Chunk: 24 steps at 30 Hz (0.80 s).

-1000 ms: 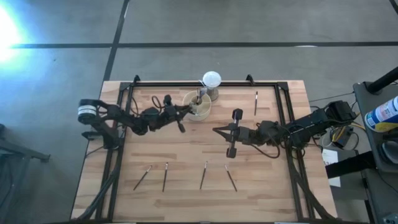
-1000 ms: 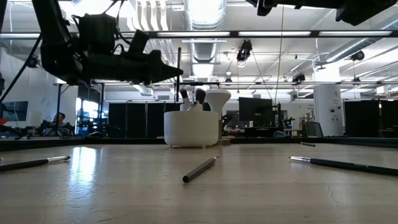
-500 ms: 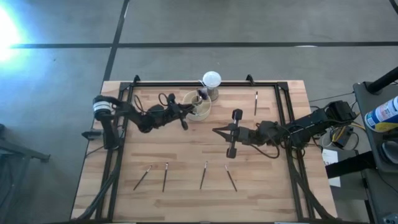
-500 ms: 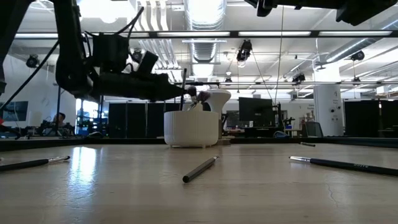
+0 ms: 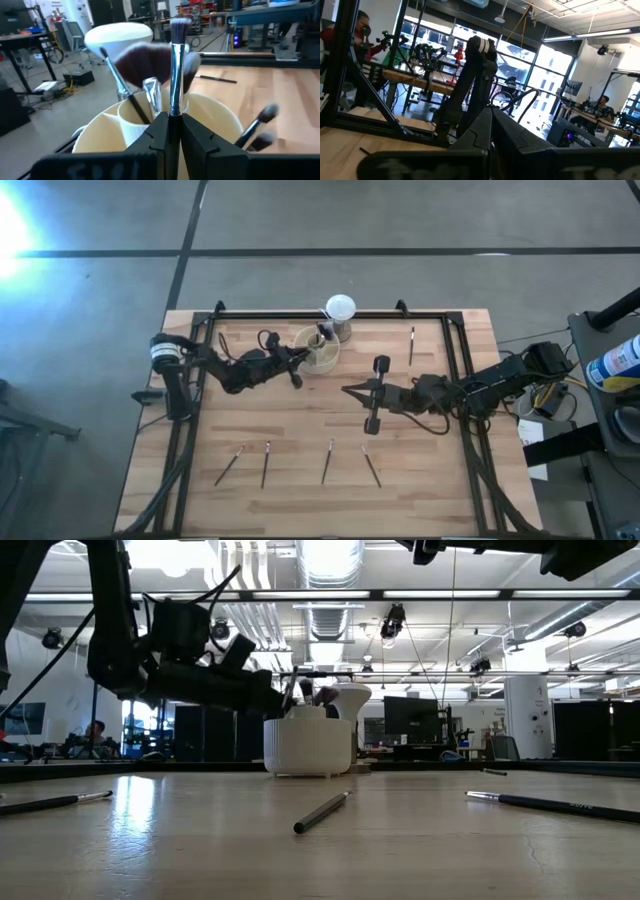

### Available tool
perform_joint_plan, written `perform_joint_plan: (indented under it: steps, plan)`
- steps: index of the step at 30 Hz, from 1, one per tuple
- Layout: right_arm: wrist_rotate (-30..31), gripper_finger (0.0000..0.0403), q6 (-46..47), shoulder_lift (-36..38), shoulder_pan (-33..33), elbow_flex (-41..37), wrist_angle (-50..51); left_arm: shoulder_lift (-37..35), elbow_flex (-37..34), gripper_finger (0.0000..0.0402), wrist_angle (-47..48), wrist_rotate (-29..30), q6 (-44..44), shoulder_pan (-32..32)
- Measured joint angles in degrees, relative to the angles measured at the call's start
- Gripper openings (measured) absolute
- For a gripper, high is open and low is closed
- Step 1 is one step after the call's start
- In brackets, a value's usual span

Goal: Put items in baskets/containers
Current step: Put the black blush brush into the white organizer

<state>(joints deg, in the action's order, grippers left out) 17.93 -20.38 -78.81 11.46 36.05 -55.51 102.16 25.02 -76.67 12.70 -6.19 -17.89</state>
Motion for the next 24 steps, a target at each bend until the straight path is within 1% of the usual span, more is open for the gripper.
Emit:
perform_joint_plan:
  steps: [5, 14, 19, 24]
  plan:
    - [-0.03, 0.0008, -0.19, 0.0, 0.0, 0.03, -0.01, -0.65, 0.0, 0.0037, 3.36, 0.26, 1.46, 0.01]
    - [-0.42, 0.0008, -0.49, 0.0, 0.0, 0.04, -0.01, -5.12, -0.02, 0.004, 9.57, 0.28, 3.75, 0.7]
    - [-0.42, 0.0008, -0.86, 0.0, 0.0, 0.04, 0.0, -8.02, 0.34, 0.0069, 16.06, 1.29, 6.49, 0.94]
    - [-0.42, 0.0008, -1.66, -0.01, 0.0, 0.06, -0.01, -9.91, 0.04, 0.0097, 16.35, 1.37, 6.26, 1.58]
